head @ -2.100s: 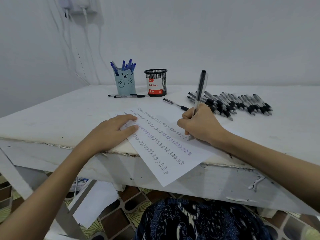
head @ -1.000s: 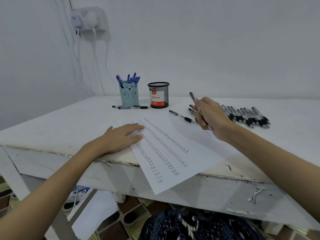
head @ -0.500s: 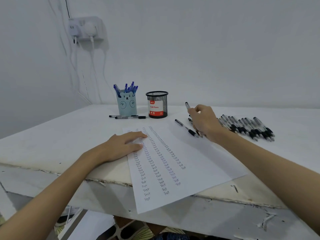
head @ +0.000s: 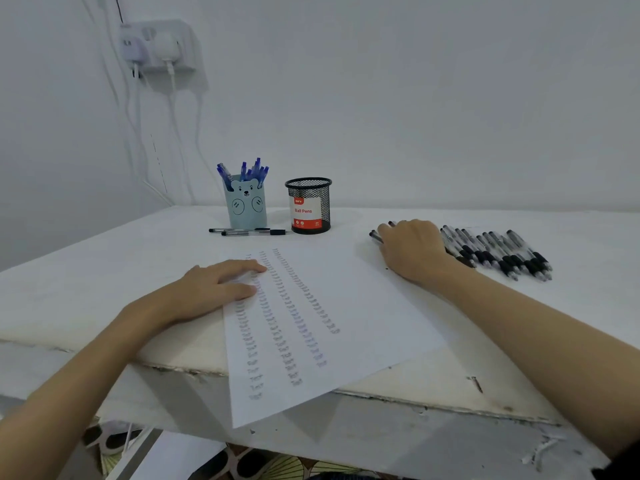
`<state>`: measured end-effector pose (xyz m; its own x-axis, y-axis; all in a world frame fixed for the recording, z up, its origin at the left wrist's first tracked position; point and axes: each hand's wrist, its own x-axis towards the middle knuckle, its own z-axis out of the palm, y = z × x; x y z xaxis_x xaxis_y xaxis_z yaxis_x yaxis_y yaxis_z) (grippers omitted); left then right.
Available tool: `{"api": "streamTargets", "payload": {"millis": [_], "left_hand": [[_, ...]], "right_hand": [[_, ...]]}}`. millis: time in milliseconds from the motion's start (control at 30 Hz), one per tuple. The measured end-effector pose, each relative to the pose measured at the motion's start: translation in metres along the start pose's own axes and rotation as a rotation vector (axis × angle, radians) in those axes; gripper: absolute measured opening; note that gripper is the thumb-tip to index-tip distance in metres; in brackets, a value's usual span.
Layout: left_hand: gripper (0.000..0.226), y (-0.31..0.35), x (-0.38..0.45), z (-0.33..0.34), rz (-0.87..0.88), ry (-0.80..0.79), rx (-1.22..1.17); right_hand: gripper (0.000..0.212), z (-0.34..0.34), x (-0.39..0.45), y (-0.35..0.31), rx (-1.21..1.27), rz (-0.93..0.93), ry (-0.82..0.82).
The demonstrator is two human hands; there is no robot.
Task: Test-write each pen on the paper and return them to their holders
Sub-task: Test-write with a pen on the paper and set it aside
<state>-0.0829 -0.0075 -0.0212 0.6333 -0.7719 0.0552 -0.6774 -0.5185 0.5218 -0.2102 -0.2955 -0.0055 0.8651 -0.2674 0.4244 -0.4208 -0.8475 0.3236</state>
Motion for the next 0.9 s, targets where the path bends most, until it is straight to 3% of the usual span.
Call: {"api": "streamTargets", "payload": {"millis": [167,333,500,633,700,800,900], "left_hand": [[0.052,-0.016,-0.012,-0.008,-0.001,0.033,-0.057],[0.057,-0.012,-0.013,-0.008,-0.022,0.045,-0.070],[0.062,-0.012,-0.017,-0.013,-0.032,0.039,-0.050],[0.061,-0.012,-0.018,-0.013,-0.023,0.065,-0.037],[0.063,-0.012,-0.016,-0.013,-0.031,0.102,-0.040],[0.072,-0.014,-0.011,-0.013,-0.033,0.114,-0.011],[0.061,-0.021,-0.007,-0.011,-0.039,0.132,-0.008]], "right_hand": [[0.020,-0.004,-0.002,-0.006,0.102,0.030,0.057],[0.022,-0.014,-0.003,-0.013,0.131,-0.003,-0.001],[0.040,-0.025,-0.002,-0.018,0.139,0.003,-0.047],[0.022,-0.040,0.013,-0.027,0.172,-0.096,0.029],[0.024,-0.046,0.029,-0.040,0.251,-0.141,0.035],[0.027,-0.051,0.057,-0.067,0.311,-0.239,-0.035],[0.037,-0.043,0.086,-0.099,0.352,-0.356,-0.183]]}}
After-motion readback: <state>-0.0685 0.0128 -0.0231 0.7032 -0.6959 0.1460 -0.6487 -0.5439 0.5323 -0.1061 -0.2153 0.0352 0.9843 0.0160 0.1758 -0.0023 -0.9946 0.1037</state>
